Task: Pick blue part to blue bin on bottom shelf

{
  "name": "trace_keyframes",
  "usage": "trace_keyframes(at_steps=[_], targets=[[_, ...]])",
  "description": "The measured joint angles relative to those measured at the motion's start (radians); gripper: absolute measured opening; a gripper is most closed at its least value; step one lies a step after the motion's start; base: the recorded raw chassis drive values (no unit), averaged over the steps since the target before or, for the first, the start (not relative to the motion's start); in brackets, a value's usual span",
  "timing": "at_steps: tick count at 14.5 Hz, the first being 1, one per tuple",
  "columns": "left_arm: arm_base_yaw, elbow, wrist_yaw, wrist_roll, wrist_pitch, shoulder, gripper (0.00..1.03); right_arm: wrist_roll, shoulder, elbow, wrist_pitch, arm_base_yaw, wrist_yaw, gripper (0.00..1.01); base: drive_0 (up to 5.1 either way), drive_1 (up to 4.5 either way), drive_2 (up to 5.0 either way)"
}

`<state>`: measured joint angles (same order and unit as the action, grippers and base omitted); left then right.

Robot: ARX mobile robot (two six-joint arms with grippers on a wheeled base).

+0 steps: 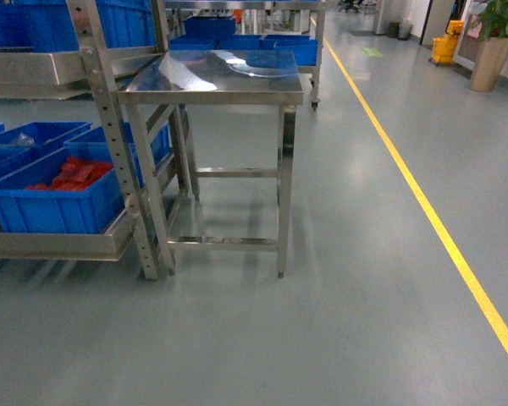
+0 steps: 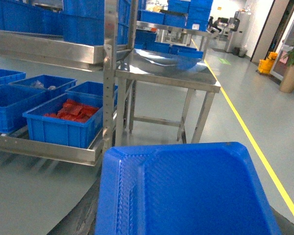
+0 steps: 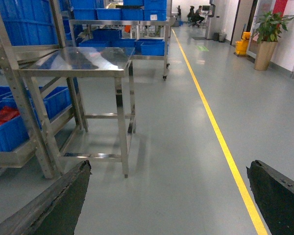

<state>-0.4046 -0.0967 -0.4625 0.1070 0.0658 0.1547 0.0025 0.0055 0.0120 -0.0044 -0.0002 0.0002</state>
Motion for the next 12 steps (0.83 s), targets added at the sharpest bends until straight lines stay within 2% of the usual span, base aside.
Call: trace_keyframes(at_steps=[12], targets=[[0.0,0.0,0.001,0.0,0.007,-0.001,0.44,0.0,0.0,0.0,0.002,0.0,0.0,0.98,-0.1,3.93,-4.0]])
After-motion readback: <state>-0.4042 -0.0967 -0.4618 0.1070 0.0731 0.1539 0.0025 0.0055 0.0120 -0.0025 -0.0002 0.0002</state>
